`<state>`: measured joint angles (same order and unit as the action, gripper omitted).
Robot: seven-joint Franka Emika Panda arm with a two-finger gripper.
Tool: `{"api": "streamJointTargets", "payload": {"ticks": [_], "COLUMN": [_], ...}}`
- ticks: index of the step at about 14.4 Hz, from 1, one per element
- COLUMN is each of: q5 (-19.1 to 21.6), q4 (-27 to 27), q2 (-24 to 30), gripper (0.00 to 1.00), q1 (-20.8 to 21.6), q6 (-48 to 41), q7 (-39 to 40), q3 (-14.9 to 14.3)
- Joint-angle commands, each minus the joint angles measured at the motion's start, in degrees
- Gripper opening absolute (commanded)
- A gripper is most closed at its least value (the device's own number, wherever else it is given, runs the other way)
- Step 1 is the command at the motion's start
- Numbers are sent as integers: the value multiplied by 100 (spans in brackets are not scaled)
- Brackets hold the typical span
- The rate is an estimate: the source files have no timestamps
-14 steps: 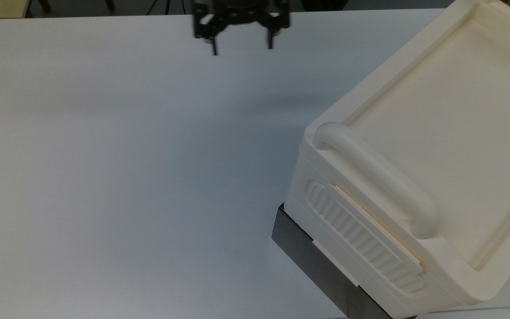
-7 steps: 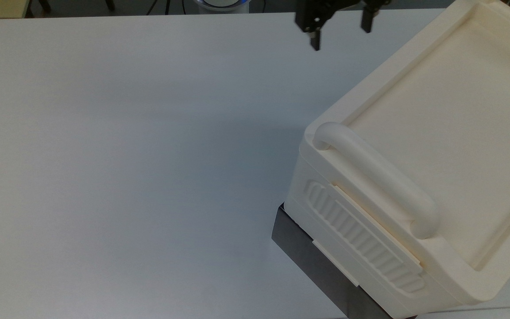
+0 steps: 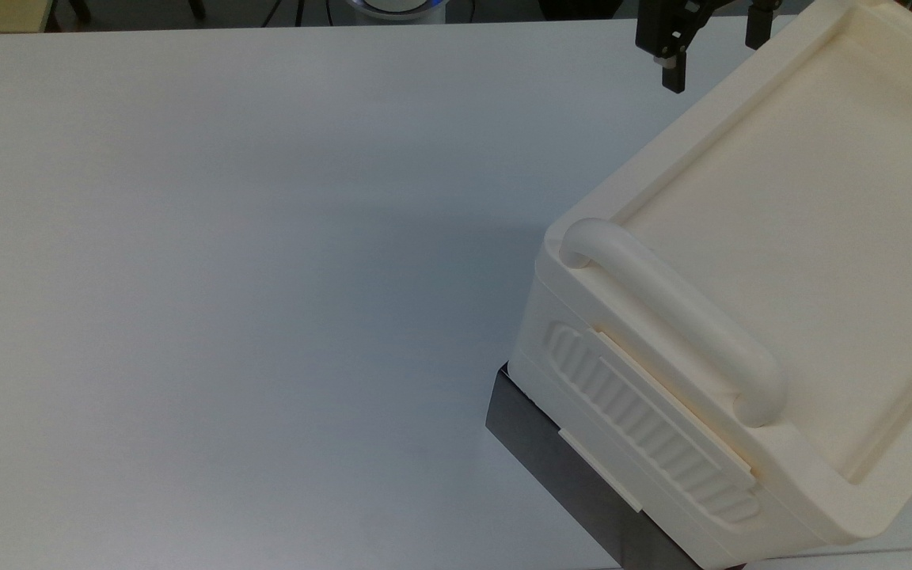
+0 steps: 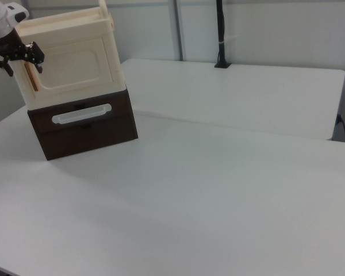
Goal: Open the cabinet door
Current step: 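Move the gripper over to the cream box's door edge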
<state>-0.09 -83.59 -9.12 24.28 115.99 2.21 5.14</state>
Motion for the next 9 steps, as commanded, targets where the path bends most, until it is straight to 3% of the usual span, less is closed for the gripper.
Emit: {"api": "streamJointTargets", "payload": {"ticks": [1,3,9], "q5": [53,53,62], "q4": [229,229,264], "q2": [-195,-204,-291], "gripper": [100,100,87], "q1": [-20,-20,-37], "q6": [205,205,222], "q7": [332,569,975], "q3": [101,110,110]}}
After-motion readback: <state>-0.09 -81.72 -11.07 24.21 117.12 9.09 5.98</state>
